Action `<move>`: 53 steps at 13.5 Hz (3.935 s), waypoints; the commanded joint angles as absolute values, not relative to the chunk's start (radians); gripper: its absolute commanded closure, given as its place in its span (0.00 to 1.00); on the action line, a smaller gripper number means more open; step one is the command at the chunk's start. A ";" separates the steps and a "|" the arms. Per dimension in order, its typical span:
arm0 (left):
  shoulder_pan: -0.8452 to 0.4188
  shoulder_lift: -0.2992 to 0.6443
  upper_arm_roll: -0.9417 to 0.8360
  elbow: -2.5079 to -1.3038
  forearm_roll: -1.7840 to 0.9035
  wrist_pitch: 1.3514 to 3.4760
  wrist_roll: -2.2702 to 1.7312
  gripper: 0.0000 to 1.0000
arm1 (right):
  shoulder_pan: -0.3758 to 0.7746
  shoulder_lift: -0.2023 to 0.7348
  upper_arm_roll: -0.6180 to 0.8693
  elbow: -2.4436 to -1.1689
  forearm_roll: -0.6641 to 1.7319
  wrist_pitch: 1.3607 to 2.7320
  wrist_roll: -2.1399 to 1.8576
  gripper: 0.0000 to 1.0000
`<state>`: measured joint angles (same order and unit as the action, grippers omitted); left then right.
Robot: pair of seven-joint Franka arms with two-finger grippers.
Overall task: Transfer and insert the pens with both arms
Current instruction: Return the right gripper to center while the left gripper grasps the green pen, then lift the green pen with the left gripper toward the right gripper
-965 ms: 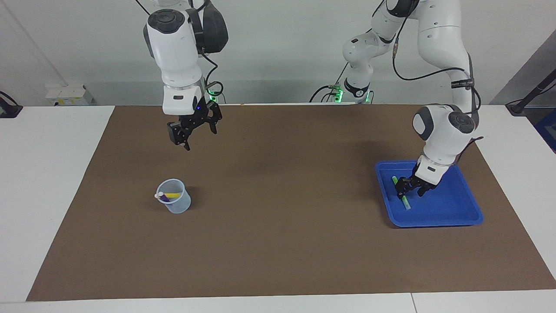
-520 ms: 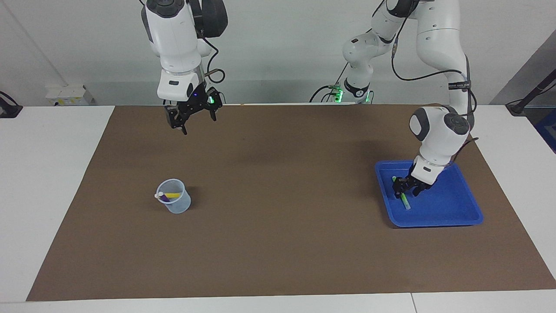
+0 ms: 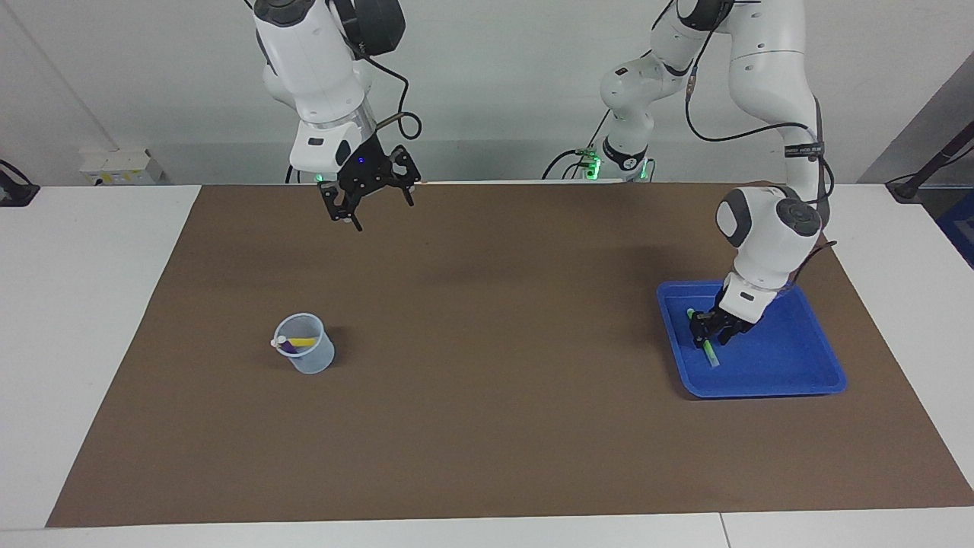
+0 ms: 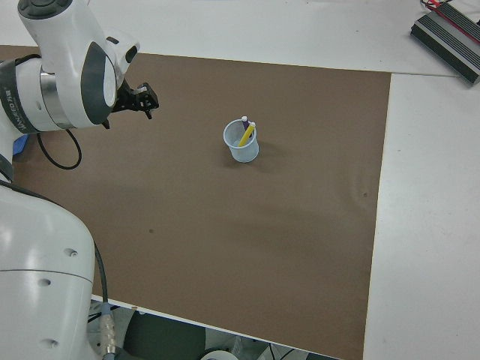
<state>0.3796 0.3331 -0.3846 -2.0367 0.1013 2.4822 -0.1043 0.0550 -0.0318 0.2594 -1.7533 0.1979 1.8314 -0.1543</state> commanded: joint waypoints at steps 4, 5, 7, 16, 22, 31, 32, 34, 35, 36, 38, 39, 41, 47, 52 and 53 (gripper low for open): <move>0.387 0.331 -0.388 -2.057 0.124 2.520 -0.109 0.43 | 0.124 -0.038 0.267 -1.807 0.353 1.976 0.141 0.00; 0.387 0.333 -0.388 -2.057 0.124 2.526 -0.109 0.46 | 0.129 -0.035 0.268 -1.810 0.386 2.000 0.188 0.00; 0.387 0.336 -0.388 -2.057 0.124 2.530 -0.109 0.48 | 0.159 -0.026 0.268 -1.841 0.451 2.067 0.280 0.00; 0.385 0.337 -0.388 -2.071 0.124 2.545 -0.104 0.82 | 0.245 0.003 0.268 -1.919 0.629 2.220 0.517 0.00; 0.391 0.334 -0.388 -2.056 0.124 2.524 -0.103 1.00 | 0.297 0.017 0.270 -1.939 0.716 2.312 0.658 0.00; 0.410 0.226 -0.396 -1.901 0.036 2.165 -0.115 1.00 | 0.305 0.023 0.270 -1.942 0.719 2.319 0.664 0.00; 0.411 0.219 -0.396 -1.867 -0.001 2.107 -0.115 1.00 | 0.305 0.021 0.270 -1.944 0.719 2.319 0.664 0.00; 0.407 0.177 -0.397 -1.841 -0.052 2.031 -0.117 1.00 | 0.305 0.025 0.270 -1.944 0.719 2.321 0.664 0.00; 0.400 0.141 -0.397 -1.836 -0.092 1.988 -0.118 1.00 | 0.307 0.025 0.270 -1.944 0.719 2.321 0.664 0.00; 0.397 0.109 -0.399 -1.830 -0.139 1.933 -0.123 1.00 | 0.305 0.025 0.270 -1.942 0.721 2.321 0.664 0.00; 0.396 0.034 -0.403 -1.829 -0.207 1.840 -0.182 1.00 | 0.307 0.025 0.270 -1.942 0.721 2.321 0.664 0.00; 0.396 -0.013 -0.428 -1.829 -0.213 1.807 -0.211 1.00 | 0.307 0.026 0.271 -1.942 0.721 2.321 0.666 0.00; 0.396 -0.066 -0.456 -1.829 -0.219 1.754 -0.337 1.00 | 0.307 0.026 0.270 -1.941 0.744 2.321 0.666 0.00; 0.338 -0.078 -0.497 -1.839 -0.313 1.773 -0.752 1.00 | 0.316 0.029 0.272 -1.940 0.804 2.350 0.680 0.00; 0.293 -0.115 -0.497 -1.945 -0.565 1.923 -1.127 1.00 | 0.328 0.031 0.272 -1.937 0.804 2.364 0.703 0.00; 0.295 -0.120 -0.497 -1.963 -0.616 1.943 -1.137 1.00 | 0.328 0.031 0.272 -1.937 0.804 2.364 0.703 0.00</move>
<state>0.2891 -0.0734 -0.5078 -1.8851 -0.5231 1.8837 -1.0901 0.3246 0.0262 0.2686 -1.9358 0.7797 2.3386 0.6915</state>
